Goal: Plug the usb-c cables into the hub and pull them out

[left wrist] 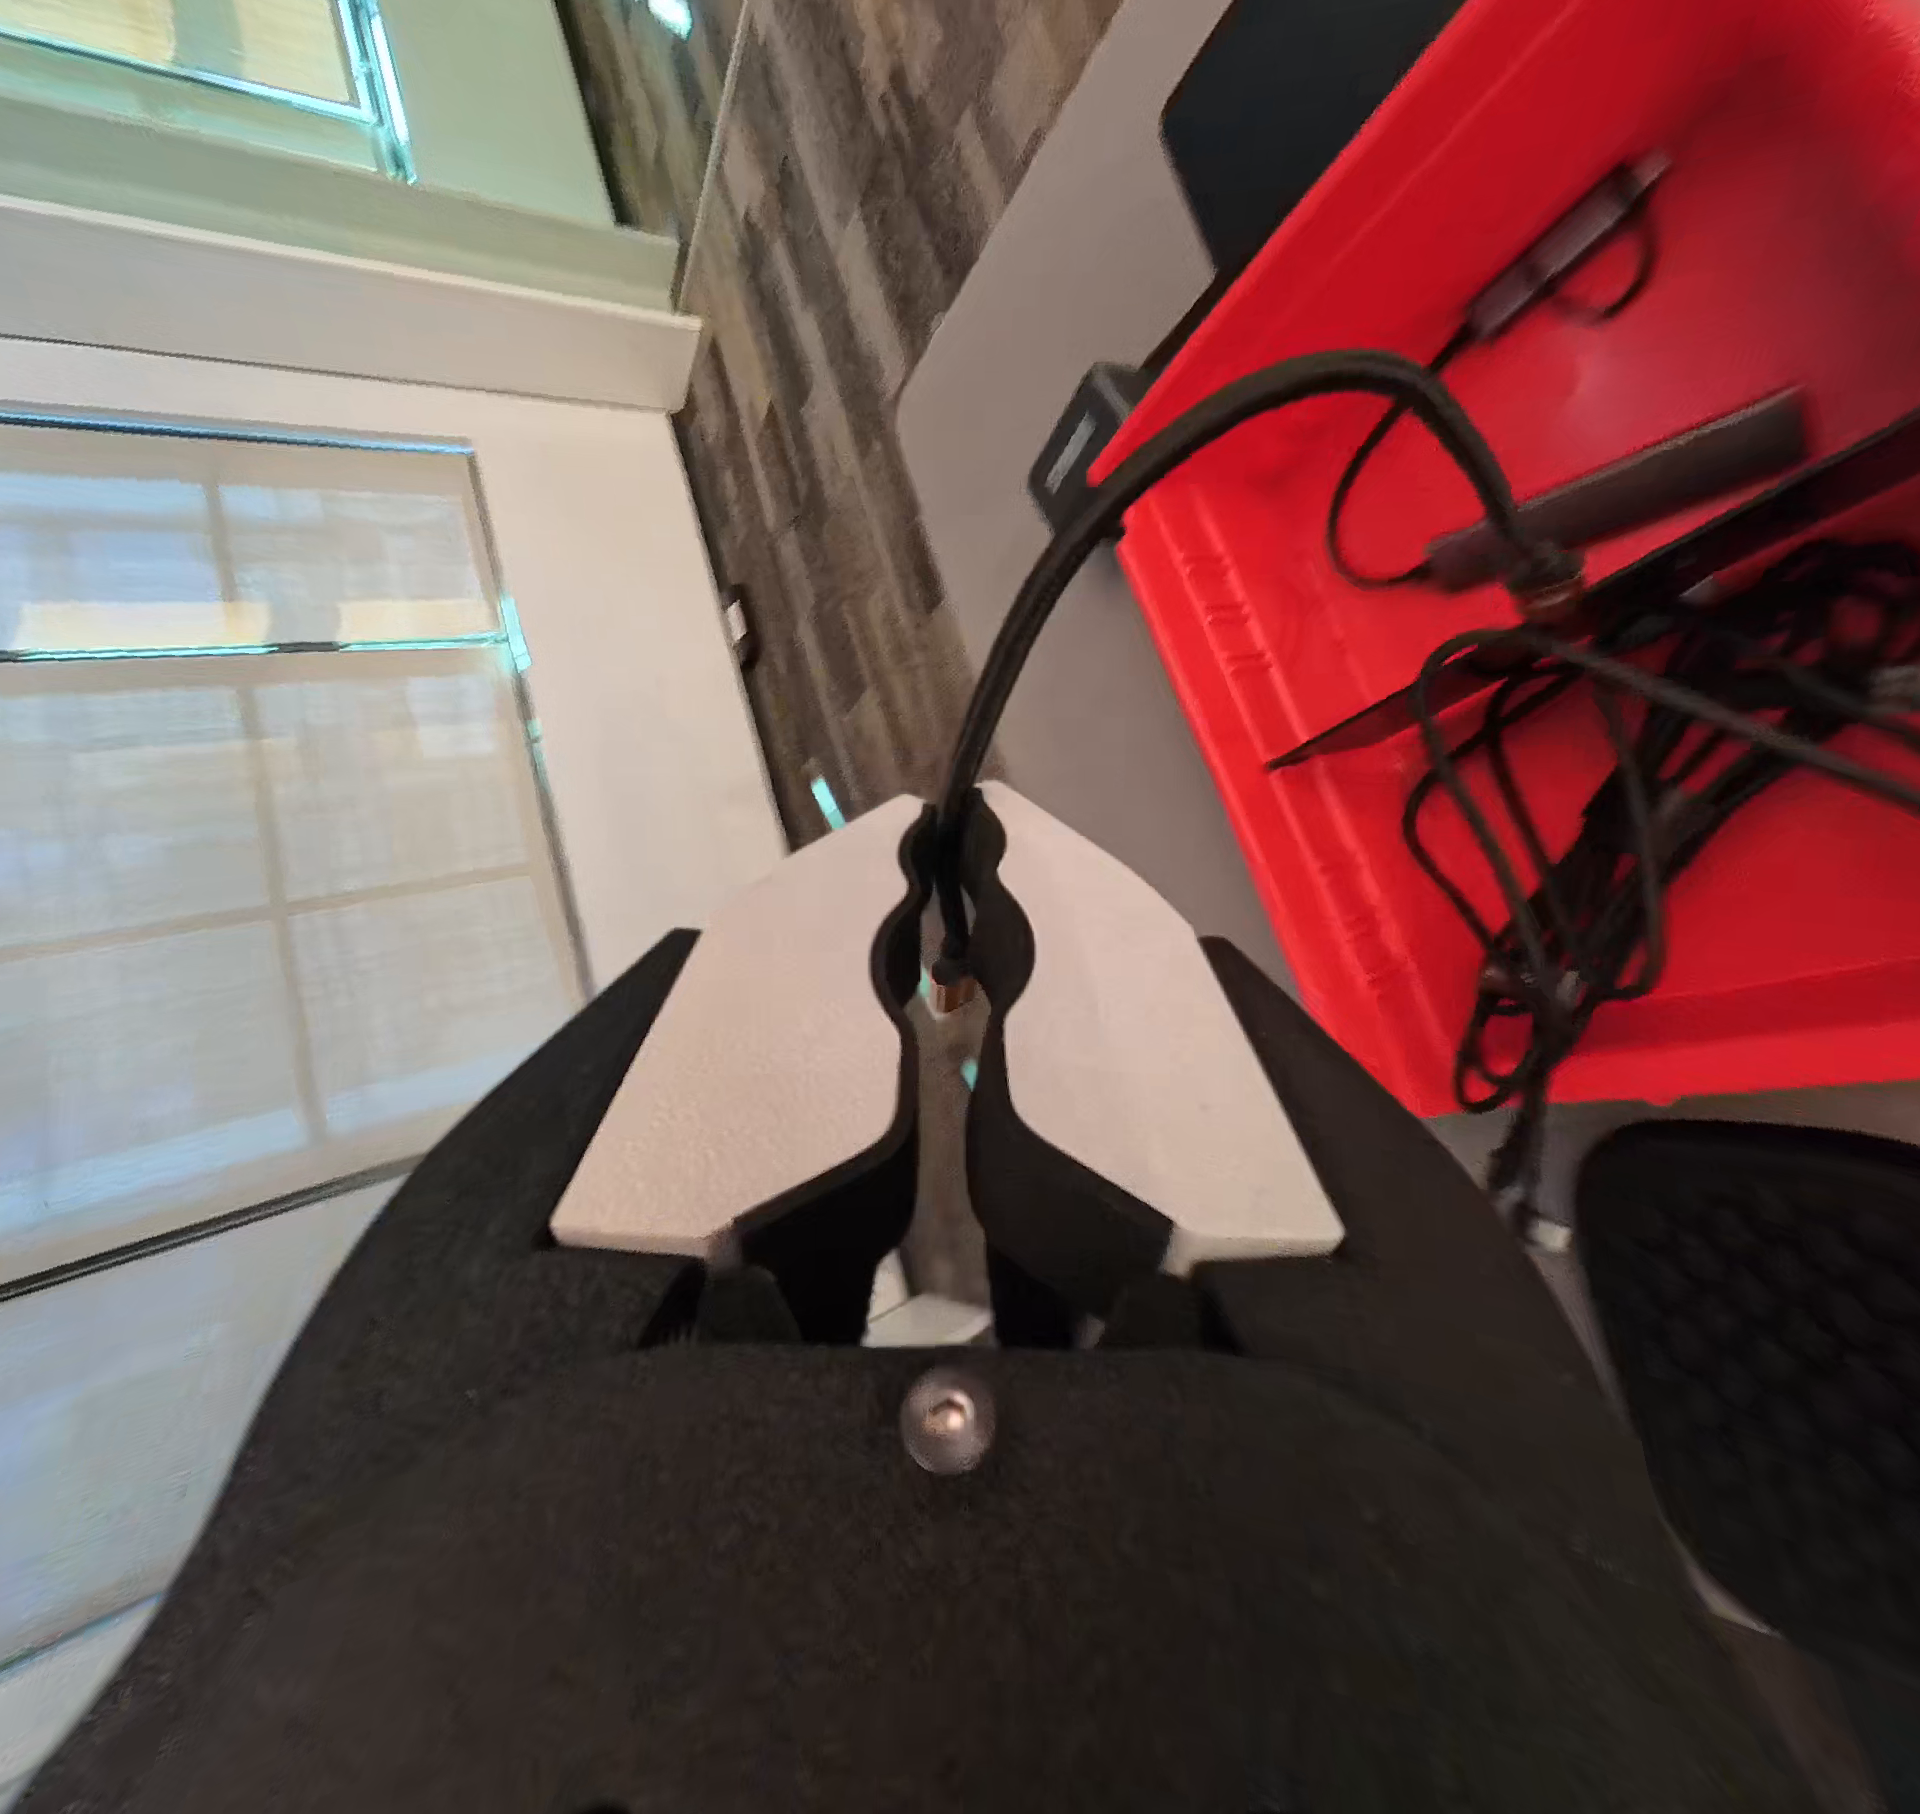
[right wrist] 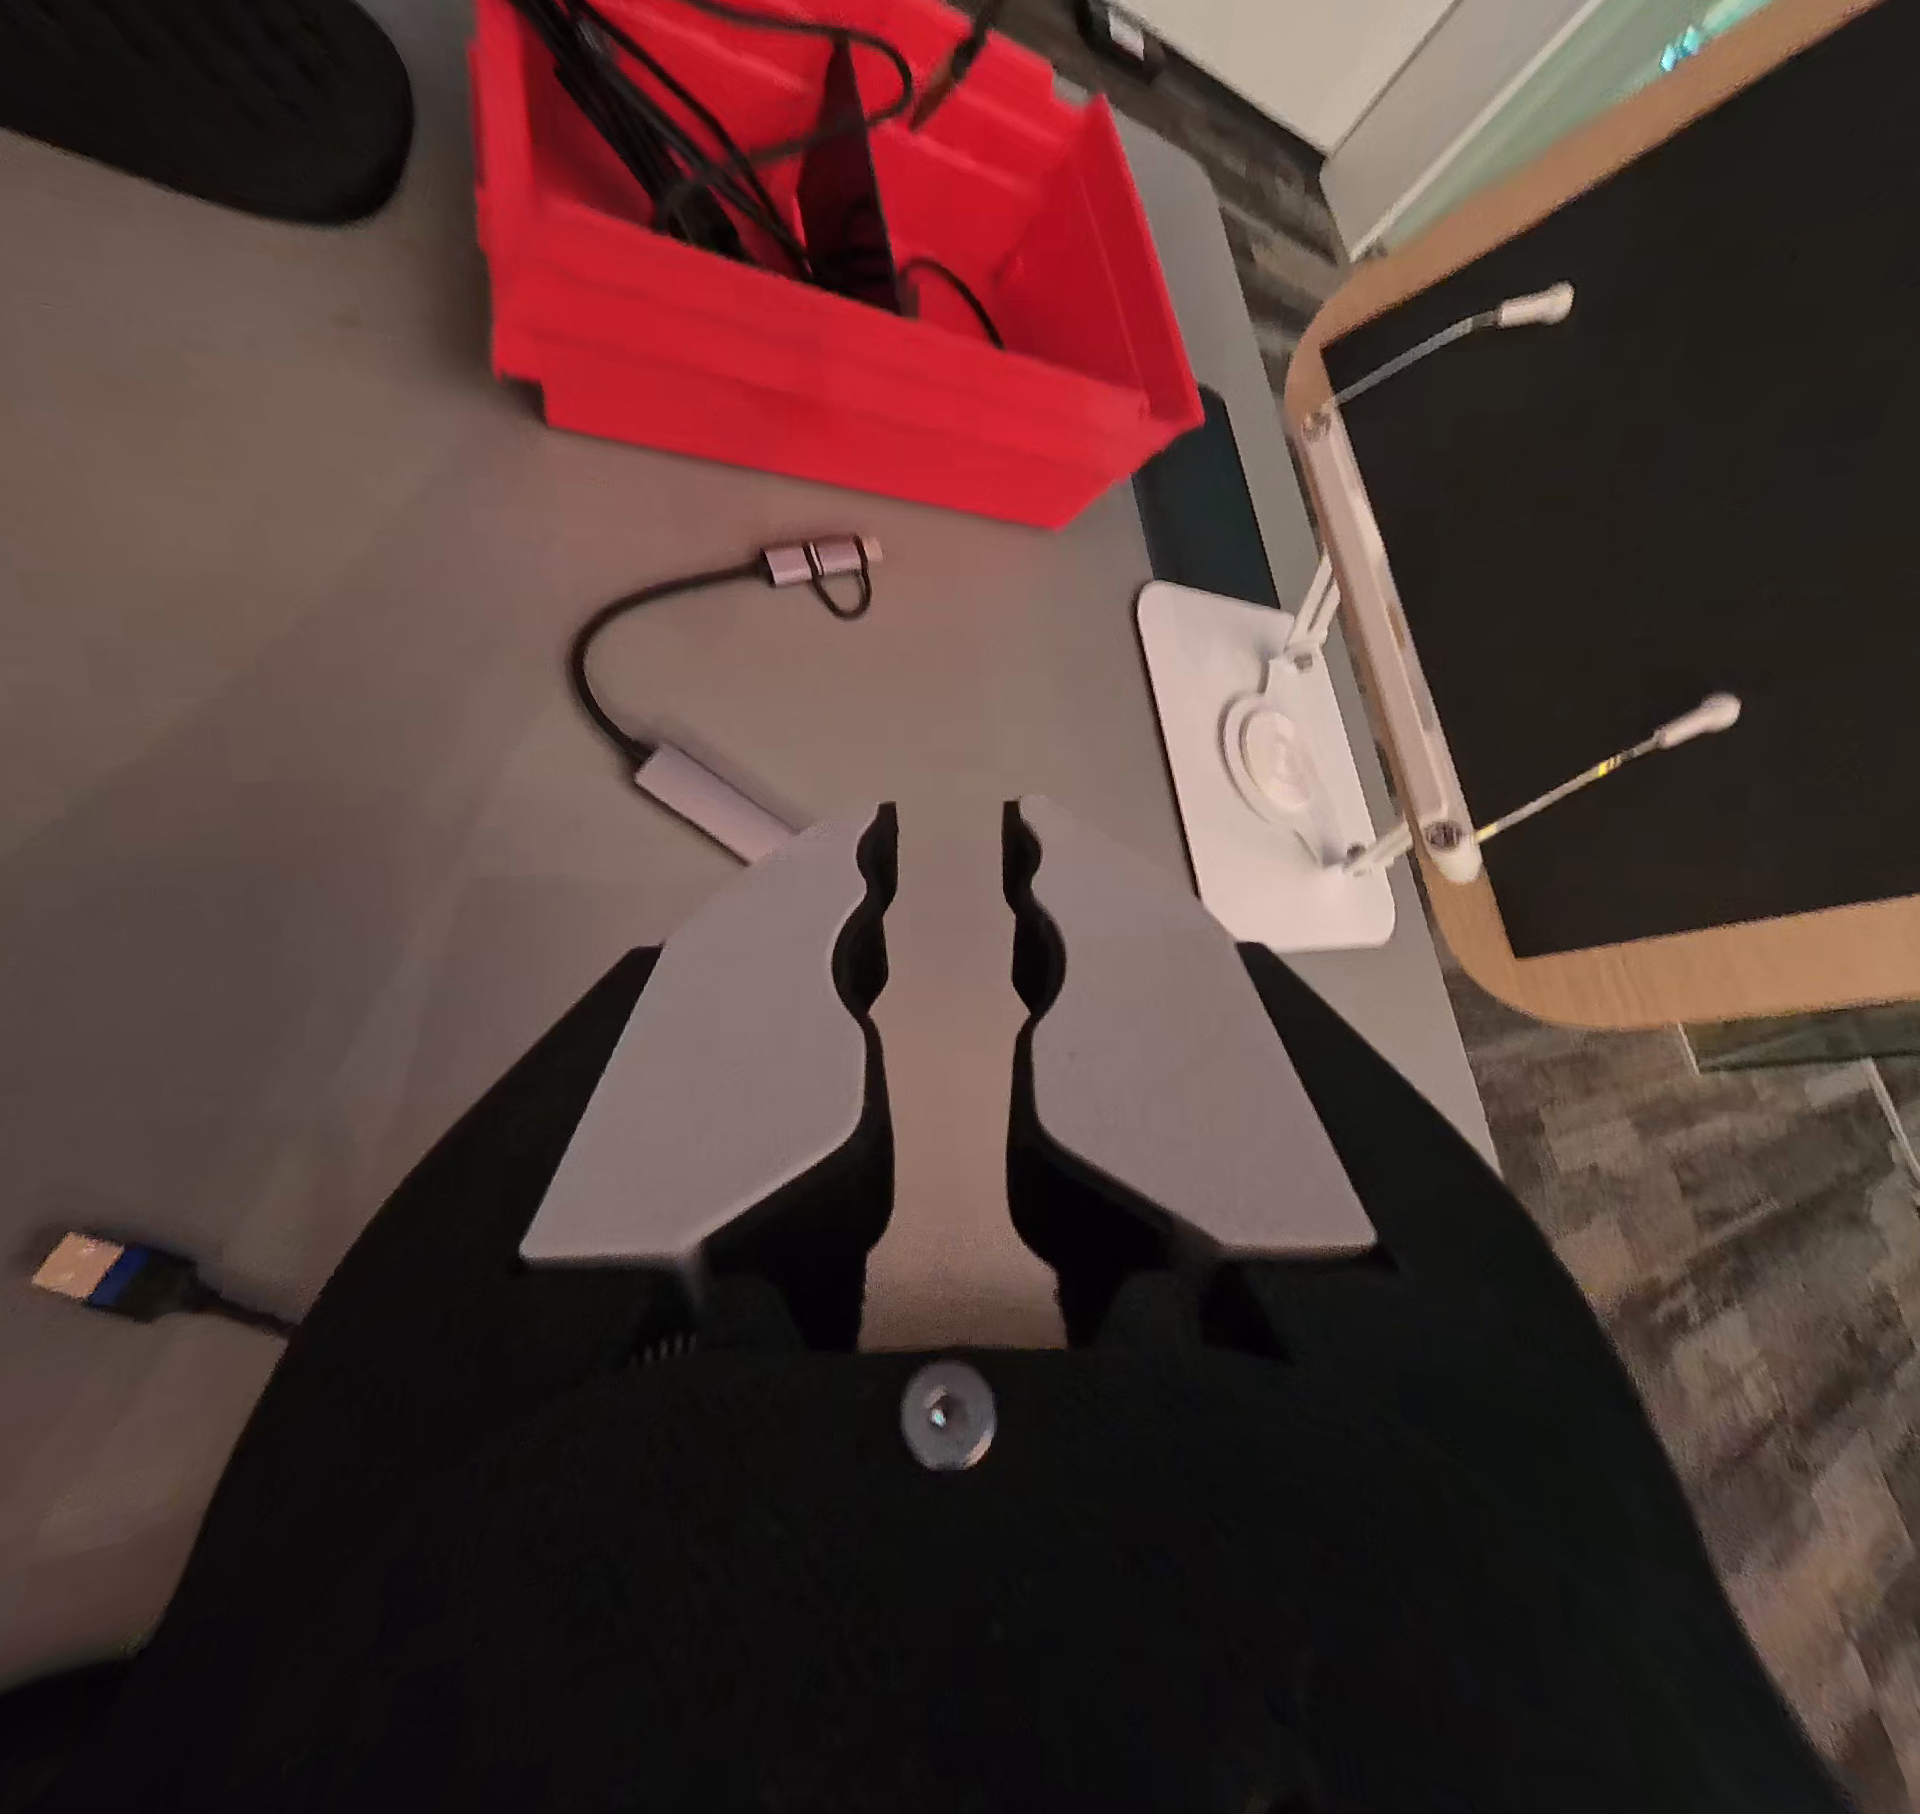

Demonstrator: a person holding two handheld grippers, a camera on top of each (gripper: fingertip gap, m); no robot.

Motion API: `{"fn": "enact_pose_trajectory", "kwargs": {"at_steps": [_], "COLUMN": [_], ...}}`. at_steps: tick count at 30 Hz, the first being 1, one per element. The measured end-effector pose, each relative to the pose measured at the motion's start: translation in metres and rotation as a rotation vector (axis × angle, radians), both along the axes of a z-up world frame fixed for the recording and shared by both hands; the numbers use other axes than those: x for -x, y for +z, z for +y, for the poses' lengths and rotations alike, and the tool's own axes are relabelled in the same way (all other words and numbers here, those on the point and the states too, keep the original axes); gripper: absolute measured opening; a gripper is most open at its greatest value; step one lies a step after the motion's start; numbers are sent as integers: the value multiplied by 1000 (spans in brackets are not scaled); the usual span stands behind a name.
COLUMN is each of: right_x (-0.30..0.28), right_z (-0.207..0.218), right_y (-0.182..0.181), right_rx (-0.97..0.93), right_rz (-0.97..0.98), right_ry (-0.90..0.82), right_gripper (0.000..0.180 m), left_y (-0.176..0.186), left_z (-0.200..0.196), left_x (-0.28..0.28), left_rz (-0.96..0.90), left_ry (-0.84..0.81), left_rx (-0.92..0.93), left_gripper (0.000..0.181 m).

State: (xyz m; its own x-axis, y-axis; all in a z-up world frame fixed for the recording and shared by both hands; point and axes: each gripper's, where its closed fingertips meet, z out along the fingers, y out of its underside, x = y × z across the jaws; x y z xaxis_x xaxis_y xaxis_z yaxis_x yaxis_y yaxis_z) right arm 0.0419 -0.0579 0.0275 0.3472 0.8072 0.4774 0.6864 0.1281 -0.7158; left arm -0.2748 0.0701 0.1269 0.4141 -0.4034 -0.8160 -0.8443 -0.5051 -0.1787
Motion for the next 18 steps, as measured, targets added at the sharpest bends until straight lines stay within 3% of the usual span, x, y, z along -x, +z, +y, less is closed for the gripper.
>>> {"fn": "enact_pose_trajectory", "kwargs": {"at_steps": [6,10,14,18], "right_x": [67,113,141,105], "right_z": [-34,-78,-62,-18], "right_y": [35,58,61,73], "right_rx": [14,210,309,84], "right_rz": [336,594,784,975], "right_ry": [265,459,276,-2], "right_gripper": [20,13,18,27], "left_y": [28,30,10,-10], "left_z": [-34,-55,-85,-112], "left_x": [-80,-124,-183,-224], "left_rz": [-477,-529,-552,-471], "left_ry": [-173,-259,-382,-492], "left_rx": [111,140,249,322], "left_gripper": [3,3,3,3]}}
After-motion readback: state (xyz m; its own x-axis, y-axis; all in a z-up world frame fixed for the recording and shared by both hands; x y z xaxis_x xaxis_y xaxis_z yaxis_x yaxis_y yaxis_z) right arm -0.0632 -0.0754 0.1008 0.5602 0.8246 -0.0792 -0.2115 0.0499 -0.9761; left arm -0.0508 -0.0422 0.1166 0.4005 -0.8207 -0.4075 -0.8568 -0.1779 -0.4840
